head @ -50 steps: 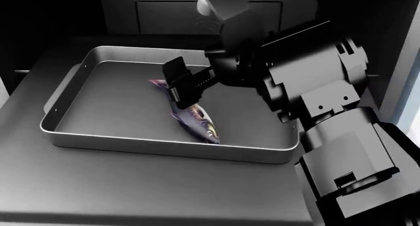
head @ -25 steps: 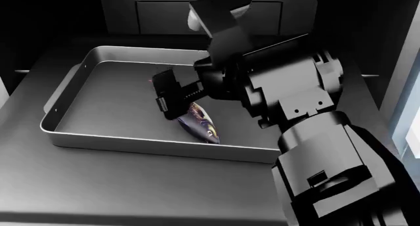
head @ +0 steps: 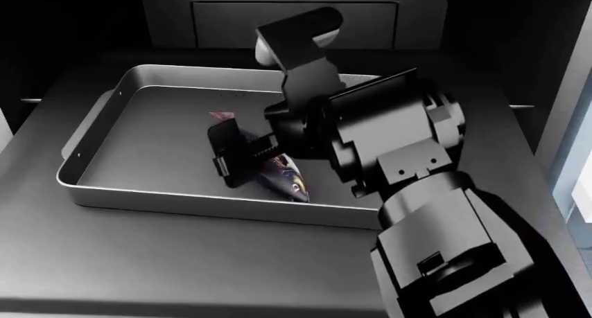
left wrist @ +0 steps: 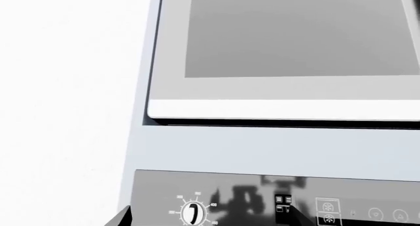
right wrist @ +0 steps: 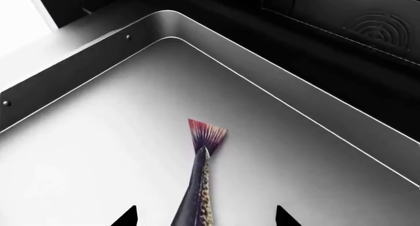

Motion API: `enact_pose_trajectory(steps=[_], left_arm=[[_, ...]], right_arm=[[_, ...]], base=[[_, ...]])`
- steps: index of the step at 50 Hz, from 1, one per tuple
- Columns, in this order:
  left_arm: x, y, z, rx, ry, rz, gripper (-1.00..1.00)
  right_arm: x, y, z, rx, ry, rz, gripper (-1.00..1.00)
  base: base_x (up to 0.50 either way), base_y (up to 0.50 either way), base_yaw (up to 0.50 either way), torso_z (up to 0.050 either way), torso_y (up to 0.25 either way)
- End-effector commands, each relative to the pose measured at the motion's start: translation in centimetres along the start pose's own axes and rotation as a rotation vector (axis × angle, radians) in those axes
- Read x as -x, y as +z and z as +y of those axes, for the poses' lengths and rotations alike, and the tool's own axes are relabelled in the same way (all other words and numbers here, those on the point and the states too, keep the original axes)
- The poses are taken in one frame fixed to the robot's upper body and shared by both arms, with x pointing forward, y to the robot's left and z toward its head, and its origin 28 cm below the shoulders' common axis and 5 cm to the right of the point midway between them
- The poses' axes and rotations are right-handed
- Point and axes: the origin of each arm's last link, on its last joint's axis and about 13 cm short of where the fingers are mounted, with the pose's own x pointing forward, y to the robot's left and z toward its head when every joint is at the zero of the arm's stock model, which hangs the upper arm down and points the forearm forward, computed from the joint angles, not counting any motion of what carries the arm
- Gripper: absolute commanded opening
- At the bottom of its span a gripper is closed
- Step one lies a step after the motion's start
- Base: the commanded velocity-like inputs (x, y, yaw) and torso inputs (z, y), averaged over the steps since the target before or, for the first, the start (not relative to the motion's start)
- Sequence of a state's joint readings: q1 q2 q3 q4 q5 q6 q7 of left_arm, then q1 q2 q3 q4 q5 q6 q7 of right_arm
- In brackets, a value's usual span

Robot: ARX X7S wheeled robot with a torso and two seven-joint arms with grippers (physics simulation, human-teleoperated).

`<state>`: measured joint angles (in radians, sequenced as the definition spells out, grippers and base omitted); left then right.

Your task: Pick the fish from the top rack in the oven and place it on the plate on the counter.

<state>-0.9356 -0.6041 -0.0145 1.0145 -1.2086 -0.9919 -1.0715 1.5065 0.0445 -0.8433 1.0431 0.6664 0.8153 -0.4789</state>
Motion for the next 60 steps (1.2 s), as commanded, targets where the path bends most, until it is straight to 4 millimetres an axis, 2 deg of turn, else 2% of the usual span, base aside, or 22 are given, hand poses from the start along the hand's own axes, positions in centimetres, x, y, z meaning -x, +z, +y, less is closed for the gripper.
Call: enact_pose_trajectory(steps=[1, 60], left_arm=[[0.0, 0.0, -0.1, 0.000, -0.008, 0.000, 1.00], [0.0, -0.1, -0.3, 0.007, -0.013, 0.005, 1.00]], right_arm=[[-0.2, -0.3, 0.0, 0.003, 0.000, 0.005, 1.00], [-1.5, -1.4, 0.2, -0.017, 0.004, 0.032, 1.00]], base=[[0.00, 0.00, 0.00, 0.000, 0.000], [0.00, 0.00, 0.00, 0.000, 0.000]])
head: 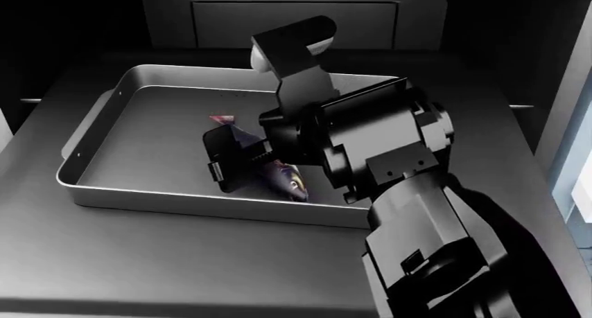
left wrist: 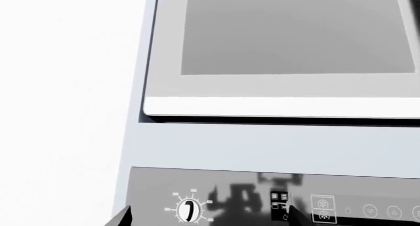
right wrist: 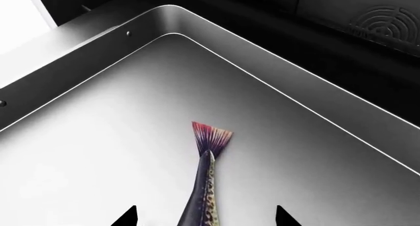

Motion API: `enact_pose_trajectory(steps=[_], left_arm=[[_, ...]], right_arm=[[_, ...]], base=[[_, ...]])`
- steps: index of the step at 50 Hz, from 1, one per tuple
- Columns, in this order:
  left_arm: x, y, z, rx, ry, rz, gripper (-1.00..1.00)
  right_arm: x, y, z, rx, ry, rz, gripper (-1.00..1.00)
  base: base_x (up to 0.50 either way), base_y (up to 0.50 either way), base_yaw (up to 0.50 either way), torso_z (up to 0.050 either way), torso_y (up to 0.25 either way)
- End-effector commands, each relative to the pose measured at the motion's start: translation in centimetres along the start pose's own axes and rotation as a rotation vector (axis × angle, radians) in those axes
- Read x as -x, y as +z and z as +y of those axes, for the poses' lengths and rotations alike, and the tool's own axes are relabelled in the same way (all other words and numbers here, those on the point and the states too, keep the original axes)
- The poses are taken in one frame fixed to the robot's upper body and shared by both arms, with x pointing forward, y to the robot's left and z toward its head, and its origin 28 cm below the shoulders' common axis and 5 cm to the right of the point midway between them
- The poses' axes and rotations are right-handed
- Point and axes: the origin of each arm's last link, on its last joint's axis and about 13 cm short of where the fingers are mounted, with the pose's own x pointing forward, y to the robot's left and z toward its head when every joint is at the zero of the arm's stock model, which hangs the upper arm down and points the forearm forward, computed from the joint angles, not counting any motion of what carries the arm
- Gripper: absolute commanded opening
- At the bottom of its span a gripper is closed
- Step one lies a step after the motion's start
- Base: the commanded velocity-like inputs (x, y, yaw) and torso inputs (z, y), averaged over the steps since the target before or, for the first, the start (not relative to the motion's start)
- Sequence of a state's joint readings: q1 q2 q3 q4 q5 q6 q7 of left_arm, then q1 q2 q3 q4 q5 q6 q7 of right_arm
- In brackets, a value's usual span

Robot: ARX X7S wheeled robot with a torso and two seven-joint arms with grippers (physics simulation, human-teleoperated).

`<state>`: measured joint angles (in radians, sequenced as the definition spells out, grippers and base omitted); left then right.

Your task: Pick the fish from the top rack in the oven and place it on the plate on the counter.

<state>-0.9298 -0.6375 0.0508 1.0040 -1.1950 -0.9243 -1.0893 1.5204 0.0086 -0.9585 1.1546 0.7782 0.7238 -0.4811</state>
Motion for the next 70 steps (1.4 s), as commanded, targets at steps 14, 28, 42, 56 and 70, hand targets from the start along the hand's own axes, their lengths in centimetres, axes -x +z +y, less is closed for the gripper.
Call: enact_pose_trajectory(steps=[14, 28, 42, 56, 70], left_arm=[[0.10, 0.04, 0.00, 0.005, 0.005, -0.002, 1.00], [0.18, -0.02, 0.03, 0.006, 0.007, 0.000, 1.00], [0.13, -0.02, -0.01, 0.005, 0.006, 0.000, 1.00], [0.14, -0.11, -0.05, 0.005, 0.006, 0.001, 1.00], [0.19, -0.05, -0.08, 0.003, 0.006, -0.002, 1.00]], right_arm=[[-0.11, -0.92, -0.05, 0.001, 0.014, 0.099, 1.00], [-0.01, -0.96, -0.03, 0.002, 0.026, 0.126, 1.00], [-0.17, -1.26, 0.00, -0.006, 0.027, 0.135, 1.00], [-0.15, -1.18, -0.12, -0.020, 0.021, 0.112, -1.00], [-0.14, -1.14, -0.14, -0.023, 0.019, 0.107, -1.00]], base=[[0.00, 0.00, 0.00, 0.000, 0.000], [0.00, 0.00, 0.00, 0.000, 0.000], [0.00, 0.00, 0.00, 0.000, 0.000], [0.00, 0.00, 0.00, 0.000, 0.000], [0.00, 0.00, 0.00, 0.000, 0.000]])
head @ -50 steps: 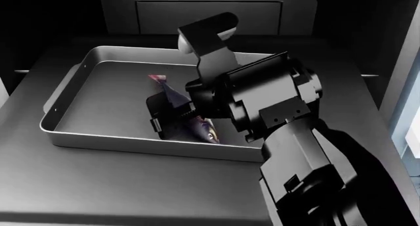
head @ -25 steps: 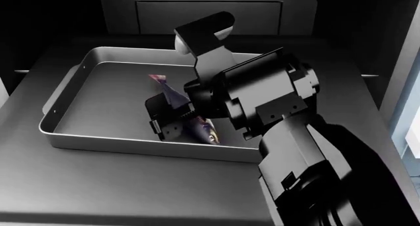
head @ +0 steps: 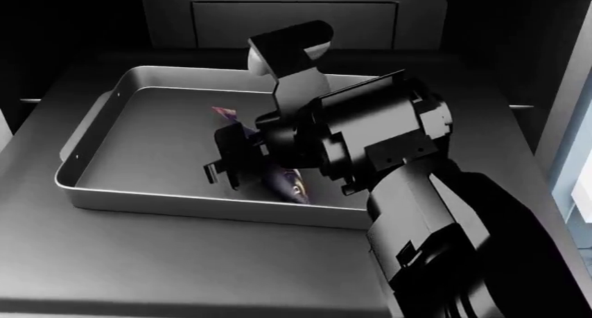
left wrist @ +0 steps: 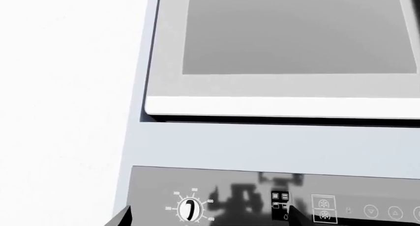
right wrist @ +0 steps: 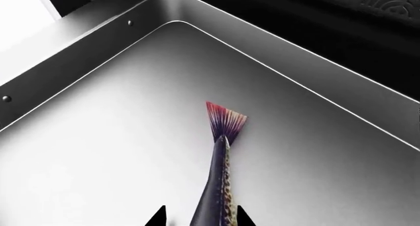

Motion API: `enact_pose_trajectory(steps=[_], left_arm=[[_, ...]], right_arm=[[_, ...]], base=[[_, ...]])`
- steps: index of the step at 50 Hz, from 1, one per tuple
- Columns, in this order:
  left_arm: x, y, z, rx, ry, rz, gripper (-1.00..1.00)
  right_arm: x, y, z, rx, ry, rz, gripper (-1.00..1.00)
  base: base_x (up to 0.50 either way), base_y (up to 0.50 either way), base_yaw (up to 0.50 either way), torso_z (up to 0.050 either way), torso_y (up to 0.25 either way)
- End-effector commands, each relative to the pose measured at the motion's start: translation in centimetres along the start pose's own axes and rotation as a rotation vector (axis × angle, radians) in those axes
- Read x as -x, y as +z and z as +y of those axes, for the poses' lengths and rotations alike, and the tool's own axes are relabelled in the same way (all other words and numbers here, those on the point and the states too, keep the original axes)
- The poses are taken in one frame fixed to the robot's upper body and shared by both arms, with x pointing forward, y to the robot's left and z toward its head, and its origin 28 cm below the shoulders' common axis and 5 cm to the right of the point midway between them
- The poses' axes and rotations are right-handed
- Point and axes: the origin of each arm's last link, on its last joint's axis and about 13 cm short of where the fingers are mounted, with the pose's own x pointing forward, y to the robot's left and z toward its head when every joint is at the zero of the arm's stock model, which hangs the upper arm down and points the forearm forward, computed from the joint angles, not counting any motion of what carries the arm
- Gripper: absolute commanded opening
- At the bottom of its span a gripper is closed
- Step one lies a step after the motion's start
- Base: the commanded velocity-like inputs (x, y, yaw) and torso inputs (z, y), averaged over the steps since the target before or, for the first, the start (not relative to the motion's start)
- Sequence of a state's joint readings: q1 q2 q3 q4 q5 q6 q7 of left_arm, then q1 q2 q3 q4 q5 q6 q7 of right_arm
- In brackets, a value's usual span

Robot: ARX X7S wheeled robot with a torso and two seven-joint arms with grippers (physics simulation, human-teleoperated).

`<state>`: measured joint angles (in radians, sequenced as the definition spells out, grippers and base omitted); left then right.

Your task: Pick the fish from the top rack in the oven and place it on the plate on the counter.

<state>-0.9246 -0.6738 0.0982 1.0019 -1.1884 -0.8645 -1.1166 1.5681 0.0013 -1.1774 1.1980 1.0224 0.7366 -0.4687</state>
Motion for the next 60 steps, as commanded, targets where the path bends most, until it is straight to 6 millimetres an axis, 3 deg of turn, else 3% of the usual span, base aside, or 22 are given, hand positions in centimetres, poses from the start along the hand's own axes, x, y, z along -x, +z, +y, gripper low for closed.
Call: enact_pose_trajectory(steps=[1, 36, 60], left_arm=[[0.0, 0.0, 0.0, 0.000, 0.001, -0.001, 1.00], [0.3, 1.5, 0.0, 0.001, -0.001, -0.036, 1.00], [0.4, 2.3, -0.2, 0.004, -0.009, -0.058, 1.00]], right_arm=[[-0.4, -1.3, -0.6, 0.011, -0.002, 0.057, -1.00], [3.2, 3.3, -0.2, 0.050, -0.020, -0.069, -1.00], [5.9, 4.9, 0.5, 0.061, -0.022, -0.141, -1.00]], base=[[0.00, 0.00, 0.00, 0.000, 0.000], [0.00, 0.00, 0.00, 0.000, 0.000], [0.00, 0.00, 0.00, 0.000, 0.000]])
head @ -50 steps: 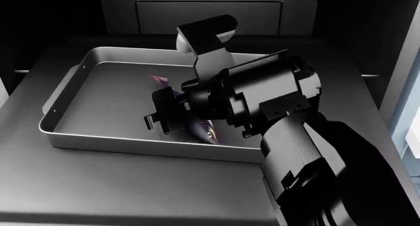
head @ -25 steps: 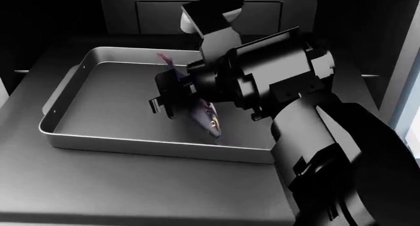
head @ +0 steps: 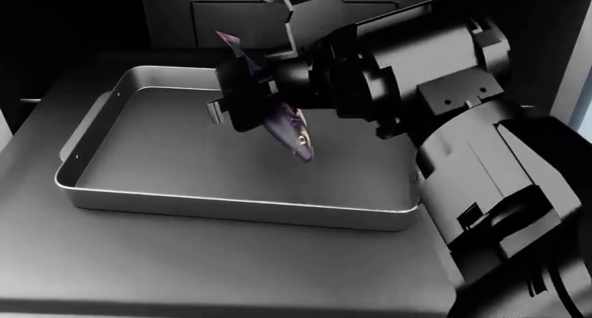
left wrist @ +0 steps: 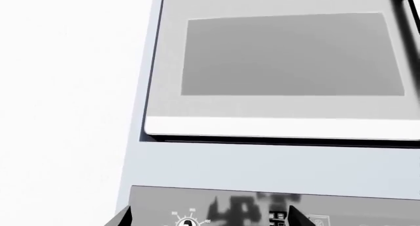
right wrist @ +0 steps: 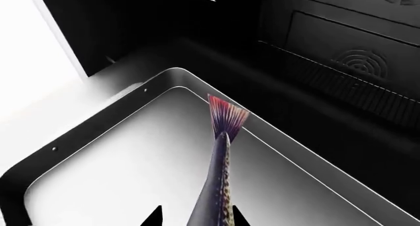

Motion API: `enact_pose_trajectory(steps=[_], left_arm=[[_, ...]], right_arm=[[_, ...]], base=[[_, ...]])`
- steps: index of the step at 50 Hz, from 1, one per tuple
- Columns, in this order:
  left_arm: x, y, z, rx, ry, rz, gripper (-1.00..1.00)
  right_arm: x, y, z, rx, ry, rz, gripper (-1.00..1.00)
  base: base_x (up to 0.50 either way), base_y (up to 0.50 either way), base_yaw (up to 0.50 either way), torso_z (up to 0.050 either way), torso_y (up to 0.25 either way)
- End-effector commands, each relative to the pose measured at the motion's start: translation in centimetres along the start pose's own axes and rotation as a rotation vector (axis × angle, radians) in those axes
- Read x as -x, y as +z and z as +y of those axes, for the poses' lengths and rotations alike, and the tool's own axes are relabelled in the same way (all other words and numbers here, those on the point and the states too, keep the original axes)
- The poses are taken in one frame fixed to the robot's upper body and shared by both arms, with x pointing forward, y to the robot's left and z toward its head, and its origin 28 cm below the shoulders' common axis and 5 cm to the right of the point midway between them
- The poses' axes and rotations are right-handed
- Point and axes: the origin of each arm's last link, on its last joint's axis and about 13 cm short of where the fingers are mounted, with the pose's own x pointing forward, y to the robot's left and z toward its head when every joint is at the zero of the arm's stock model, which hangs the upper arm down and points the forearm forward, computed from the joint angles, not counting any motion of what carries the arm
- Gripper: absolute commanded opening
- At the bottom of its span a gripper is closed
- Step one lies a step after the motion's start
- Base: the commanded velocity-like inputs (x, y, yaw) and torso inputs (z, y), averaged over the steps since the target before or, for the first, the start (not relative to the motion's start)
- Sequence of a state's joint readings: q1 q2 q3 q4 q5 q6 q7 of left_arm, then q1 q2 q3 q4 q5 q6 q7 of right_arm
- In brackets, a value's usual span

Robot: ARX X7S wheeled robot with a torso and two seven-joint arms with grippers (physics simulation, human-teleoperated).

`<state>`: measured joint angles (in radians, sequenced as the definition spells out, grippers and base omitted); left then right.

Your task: Pick the fish from the top rack in the oven and place it on the plate on the counter.

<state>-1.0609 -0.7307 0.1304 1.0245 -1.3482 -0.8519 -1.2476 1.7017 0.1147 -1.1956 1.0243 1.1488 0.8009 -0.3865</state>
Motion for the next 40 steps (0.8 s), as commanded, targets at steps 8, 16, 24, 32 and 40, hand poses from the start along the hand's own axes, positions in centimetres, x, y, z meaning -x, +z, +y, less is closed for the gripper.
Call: enact_pose_trajectory(steps=[8, 16, 24, 32, 40], left_arm=[[0.1, 0.7, -0.1, 0.003, -0.008, -0.016, 1.00], [0.3, 0.9, -0.2, 0.008, -0.015, -0.020, 1.00], [0.4, 1.2, -0.1, 0.007, -0.013, -0.025, 1.00], [0.5, 1.0, -0.1, 0.007, -0.015, -0.022, 1.00], [0.4, 0.9, -0.2, 0.006, -0.014, -0.022, 1.00]], right_arm=[[2.4, 1.3, 1.3, 0.039, 0.021, -0.053, -1.00], [3.6, 1.4, 2.1, 0.051, 0.031, -0.076, -1.00], [4.2, 1.5, 3.0, 0.060, 0.053, -0.095, -1.00], [4.4, 1.3, 3.8, 0.069, 0.081, -0.111, -1.00], [4.6, 1.5, 4.5, 0.080, 0.109, -0.124, -1.00]], base=[[0.00, 0.00, 0.00, 0.000, 0.000], [0.00, 0.00, 0.00, 0.000, 0.000], [0.00, 0.00, 0.00, 0.000, 0.000], [0.00, 0.00, 0.00, 0.000, 0.000], [0.00, 0.00, 0.00, 0.000, 0.000]])
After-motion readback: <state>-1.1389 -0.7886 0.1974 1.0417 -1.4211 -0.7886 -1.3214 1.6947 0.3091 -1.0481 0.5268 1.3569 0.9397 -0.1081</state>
